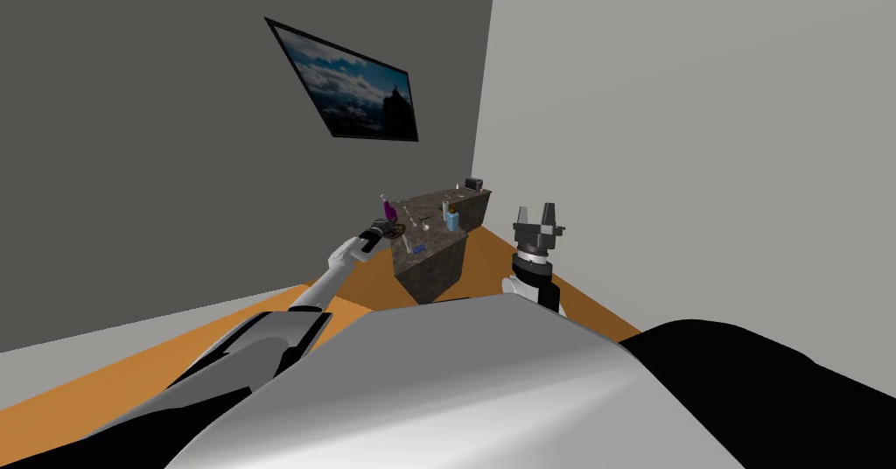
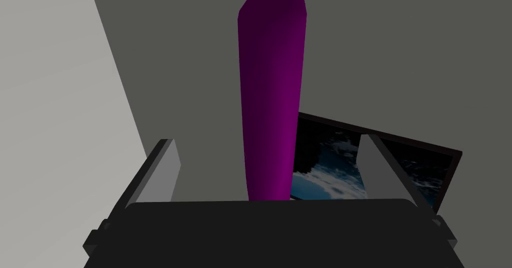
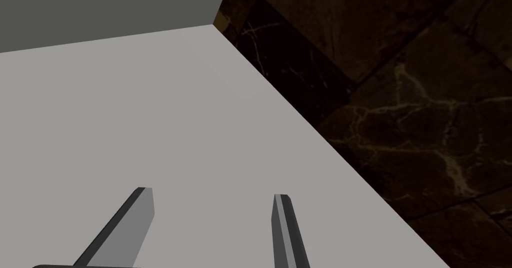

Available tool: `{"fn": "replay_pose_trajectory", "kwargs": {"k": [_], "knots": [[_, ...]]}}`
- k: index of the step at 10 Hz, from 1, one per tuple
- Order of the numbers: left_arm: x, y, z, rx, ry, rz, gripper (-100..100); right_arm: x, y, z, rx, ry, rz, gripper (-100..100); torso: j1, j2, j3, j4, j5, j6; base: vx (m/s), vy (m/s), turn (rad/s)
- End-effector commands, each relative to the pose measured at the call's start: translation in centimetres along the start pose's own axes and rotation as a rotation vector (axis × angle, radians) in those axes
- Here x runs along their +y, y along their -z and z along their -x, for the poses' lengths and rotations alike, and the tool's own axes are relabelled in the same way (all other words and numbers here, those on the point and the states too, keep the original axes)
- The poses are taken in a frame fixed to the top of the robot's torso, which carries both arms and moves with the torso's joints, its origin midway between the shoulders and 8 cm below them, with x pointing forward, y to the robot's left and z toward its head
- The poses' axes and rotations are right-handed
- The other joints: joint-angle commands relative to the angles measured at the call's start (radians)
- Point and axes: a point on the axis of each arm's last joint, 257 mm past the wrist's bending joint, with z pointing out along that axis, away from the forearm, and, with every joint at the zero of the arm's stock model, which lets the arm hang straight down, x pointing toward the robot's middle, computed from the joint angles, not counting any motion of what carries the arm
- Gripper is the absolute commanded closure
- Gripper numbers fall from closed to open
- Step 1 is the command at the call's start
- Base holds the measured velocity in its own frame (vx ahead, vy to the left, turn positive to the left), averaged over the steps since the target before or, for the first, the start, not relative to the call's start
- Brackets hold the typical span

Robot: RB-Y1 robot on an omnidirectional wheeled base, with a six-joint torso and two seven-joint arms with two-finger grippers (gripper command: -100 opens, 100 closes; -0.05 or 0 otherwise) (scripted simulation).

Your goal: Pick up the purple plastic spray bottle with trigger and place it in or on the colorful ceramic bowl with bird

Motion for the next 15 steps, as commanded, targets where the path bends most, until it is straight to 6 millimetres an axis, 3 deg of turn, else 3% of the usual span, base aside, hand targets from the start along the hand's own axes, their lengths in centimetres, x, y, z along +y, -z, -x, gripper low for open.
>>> {"fn": "replay_pose_trajectory", "kwargs": {"k": [1,3,4,5,13,14,15], "knots": [[0.0,0.0,0.0,0.0,0.0,0.0,-100,0.0,0.0,0.0,0.0,0.0,0.0,0,0.0,0.0,0.0,0.0,0.0,0.0,0.0,0.0,0.0],[0.0,0.0,0.0,0.0,0.0,0.0,-100,0.0,0.0,0.0,0.0,0.0,0.0,0,0.0,0.0,0.0,0.0,0.0,0.0,0.0,0.0,0.0],[0.0,0.0,0.0,0.0,0.0,0.0,0,0.0,0.0,0.0,0.0,0.0,0.0,0,0.0,0.0,0.0,0.0,0.0,0.0,0.0,0.0,0.0],[1.4,-0.3,1.3,-0.001,-0.003,0.015,-100,0.0,0.0,0.0,0.0,0.0,0.0,0,0.0,0.0,0.0,0.0,0.0,0.0,-0.04,-0.016,-0.154],[7.3,-1.0,7.0,-0.013,-0.011,0.093,-100,0.0,0.0,0.0,0.0,0.0,0.0,0,-0.002,0.004,0.002,0.001,-0.001,0.0,-0.066,-0.022,-0.099],[6.6,-1.1,6.4,-0.012,-0.012,0.084,-100,0.0,0.0,0.0,0.0,0.0,0.0,0,-0.002,0.004,0.002,0.001,-0.001,0.0,-0.027,-0.007,-0.019],[6.7,-1.1,6.5,-0.012,-0.01,0.087,0,0.0,0.0,0.0,0.0,0.0,0.0,0,-0.001,0.003,0.002,0.001,0.0,0.0,0.0,0.0,0.0]]}}
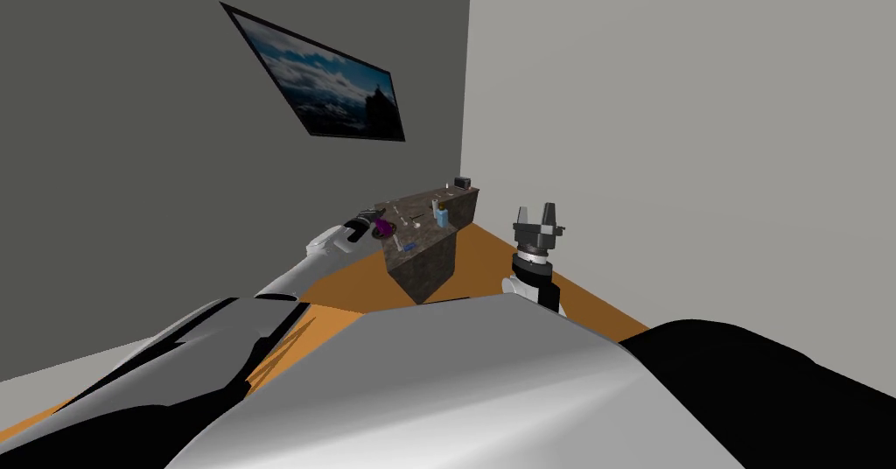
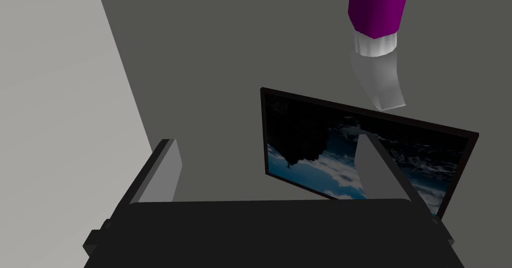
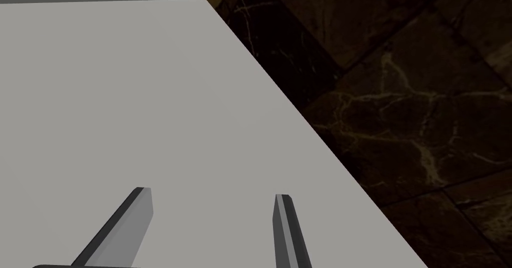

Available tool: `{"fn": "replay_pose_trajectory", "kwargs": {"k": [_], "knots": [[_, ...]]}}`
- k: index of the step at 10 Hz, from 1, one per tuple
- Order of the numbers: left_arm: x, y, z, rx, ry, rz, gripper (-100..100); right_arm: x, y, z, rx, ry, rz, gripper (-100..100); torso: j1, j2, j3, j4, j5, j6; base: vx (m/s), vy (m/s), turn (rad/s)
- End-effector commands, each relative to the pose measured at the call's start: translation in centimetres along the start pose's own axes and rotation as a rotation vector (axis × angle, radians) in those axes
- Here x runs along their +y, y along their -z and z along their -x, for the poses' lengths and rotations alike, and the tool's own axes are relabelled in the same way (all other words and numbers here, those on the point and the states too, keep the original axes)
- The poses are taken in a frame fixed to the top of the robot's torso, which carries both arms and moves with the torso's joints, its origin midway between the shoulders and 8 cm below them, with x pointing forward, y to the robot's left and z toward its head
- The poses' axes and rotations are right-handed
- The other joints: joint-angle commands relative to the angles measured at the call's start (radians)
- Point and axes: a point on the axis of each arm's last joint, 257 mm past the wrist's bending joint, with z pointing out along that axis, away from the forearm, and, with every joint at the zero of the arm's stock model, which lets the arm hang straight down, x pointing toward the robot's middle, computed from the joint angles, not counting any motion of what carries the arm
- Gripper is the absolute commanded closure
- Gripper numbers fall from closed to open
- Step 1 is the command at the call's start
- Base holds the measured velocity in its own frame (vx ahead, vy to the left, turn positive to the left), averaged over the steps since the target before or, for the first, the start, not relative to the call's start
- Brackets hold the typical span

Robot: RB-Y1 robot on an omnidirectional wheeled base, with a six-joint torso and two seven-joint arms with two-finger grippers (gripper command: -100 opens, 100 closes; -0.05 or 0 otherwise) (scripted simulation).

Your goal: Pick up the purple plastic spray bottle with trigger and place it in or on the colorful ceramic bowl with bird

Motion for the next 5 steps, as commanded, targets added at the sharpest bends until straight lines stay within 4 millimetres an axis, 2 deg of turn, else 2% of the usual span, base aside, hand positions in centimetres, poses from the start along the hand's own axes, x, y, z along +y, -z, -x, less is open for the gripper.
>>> {"fn": "replay_pose_trajectory", "kwargs": {"k": [1,5], "knots": [[0.0,0.0,0.0,0.0,0.0,0.0,0,0.0,0.0,0.0,0.0,0.0,0.0,0,0.0,0.0,0.0,0.0,0.0,0.0,0.0,0.0,0.0],[0.0,0.0,0.0,0.0,0.0,0.0,0,0.0,0.0,0.0,0.0,0.0,0.0,0,0.0,-0.001,-0.001,0.0,0.0,0.0,0.0,0.0,0.0]]}}
